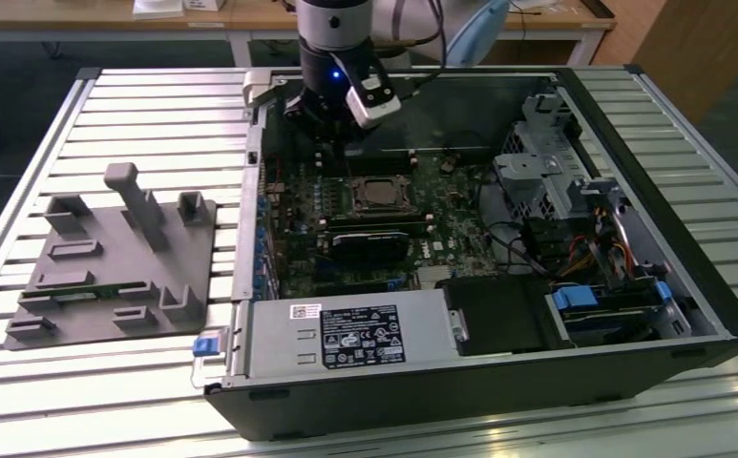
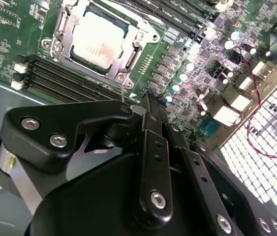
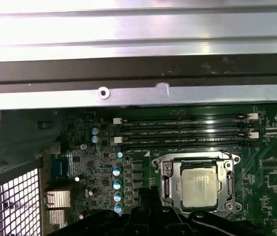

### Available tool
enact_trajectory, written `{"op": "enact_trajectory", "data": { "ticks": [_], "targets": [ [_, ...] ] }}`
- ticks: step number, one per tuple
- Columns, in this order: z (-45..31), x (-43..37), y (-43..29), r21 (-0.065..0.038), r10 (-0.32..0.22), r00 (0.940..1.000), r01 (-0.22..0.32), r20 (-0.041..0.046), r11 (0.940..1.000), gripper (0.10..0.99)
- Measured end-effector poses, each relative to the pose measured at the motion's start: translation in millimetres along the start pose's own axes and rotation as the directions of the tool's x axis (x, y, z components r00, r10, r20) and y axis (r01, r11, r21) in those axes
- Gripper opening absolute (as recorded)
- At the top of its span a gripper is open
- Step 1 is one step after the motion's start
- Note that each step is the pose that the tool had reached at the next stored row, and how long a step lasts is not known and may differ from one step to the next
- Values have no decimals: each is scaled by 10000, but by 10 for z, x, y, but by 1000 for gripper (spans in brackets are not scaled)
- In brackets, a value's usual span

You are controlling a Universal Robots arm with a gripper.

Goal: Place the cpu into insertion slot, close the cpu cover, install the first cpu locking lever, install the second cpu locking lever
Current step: 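Install the first cpu locking lever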

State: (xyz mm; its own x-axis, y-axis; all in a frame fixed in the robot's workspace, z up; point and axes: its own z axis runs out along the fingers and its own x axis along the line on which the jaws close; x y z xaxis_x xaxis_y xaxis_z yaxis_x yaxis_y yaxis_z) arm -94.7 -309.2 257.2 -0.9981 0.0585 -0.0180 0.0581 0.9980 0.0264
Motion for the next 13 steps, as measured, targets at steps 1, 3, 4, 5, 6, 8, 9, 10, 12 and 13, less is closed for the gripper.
{"op": "enact_trajectory", "data": {
  "ticks": [1,3,4,5,6,8,9,10,12,13],
  "targets": [
    [0,4,8,-1,-1,10000,1,-1,10000,106],
    [2,9,34,-2,-3,10000,3,0,10000,106],
    [2,12,48,-1,-4,10000,4,-1,10000,106],
    [3,17,62,-1,-6,10000,6,-1,10000,106],
    [4,23,77,-1,-8,10000,8,-1,10000,106],
    [6,33,103,-3,-16,10000,16,-1,10000,106],
    [7,38,116,-4,-22,10000,22,-1,10000,106],
    [9,40,126,-7,-30,10000,30,-1,10000,106],
    [10,41,145,-10,-53,10000,53,-2,10000,106],
    [10,42,152,-10,-66,10000,66,-3,10000,106]
  ]
}}
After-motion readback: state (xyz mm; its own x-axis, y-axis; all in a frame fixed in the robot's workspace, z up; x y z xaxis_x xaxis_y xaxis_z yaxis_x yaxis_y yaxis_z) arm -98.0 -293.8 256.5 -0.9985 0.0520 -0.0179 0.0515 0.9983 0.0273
